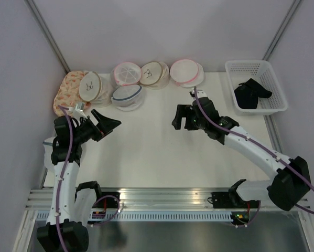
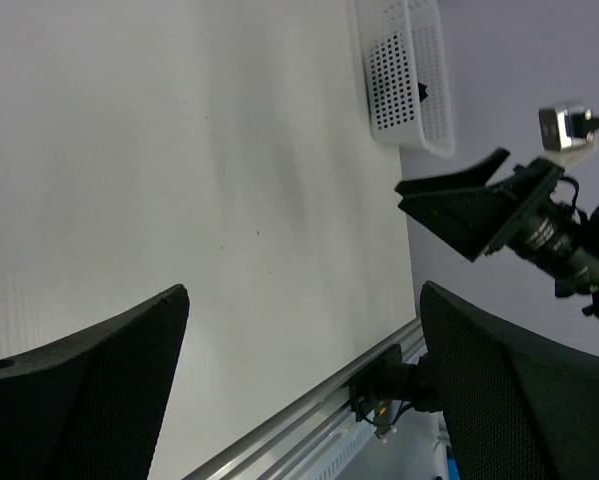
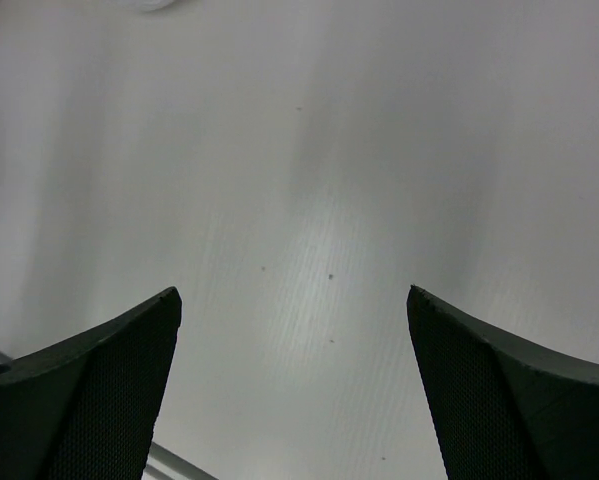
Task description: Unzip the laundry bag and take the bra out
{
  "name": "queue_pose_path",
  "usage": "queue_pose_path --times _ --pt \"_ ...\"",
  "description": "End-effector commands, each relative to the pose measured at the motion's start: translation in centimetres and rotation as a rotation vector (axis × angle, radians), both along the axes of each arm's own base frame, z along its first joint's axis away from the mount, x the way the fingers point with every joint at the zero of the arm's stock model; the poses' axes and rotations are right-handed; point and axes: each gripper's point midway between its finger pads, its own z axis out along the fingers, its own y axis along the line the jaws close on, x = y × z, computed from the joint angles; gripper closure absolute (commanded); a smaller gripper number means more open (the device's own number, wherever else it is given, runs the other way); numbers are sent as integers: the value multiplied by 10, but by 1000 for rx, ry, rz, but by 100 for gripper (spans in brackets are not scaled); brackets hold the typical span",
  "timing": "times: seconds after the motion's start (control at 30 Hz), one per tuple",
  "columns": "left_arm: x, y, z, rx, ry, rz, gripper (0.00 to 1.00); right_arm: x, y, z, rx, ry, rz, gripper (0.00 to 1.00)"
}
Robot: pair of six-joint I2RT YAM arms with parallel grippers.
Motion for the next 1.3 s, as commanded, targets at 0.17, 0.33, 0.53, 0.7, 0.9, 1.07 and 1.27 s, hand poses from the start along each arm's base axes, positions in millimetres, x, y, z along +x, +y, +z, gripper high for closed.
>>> queue_pose_path --times 0.17,0.33,0.53,0.7,0.9,1.07,1.27 --pt "-20 2 15 79 -166 30 0 54 119 39 118 -60 366 2" --pt "-23 17 1 112 -99 146 0 100 166 25 105 -19 351 2" --pt "-28 15 -6 84 -46 153 0 151 210 -5 257 79 177 2" --pt "-36 16 -2 99 -62 170 0 185 241 -18 429 132 42 2" --pt "-39 16 -8 105 -40 168 0 221 262 -25 584 138 -58 2" --pt "-41 15 -11 104 -36 158 0 241 266 -26 738 144 -102 2" --pt "-40 16 -20 110 -12 160 0 243 244 -55 661 195 -90 100"
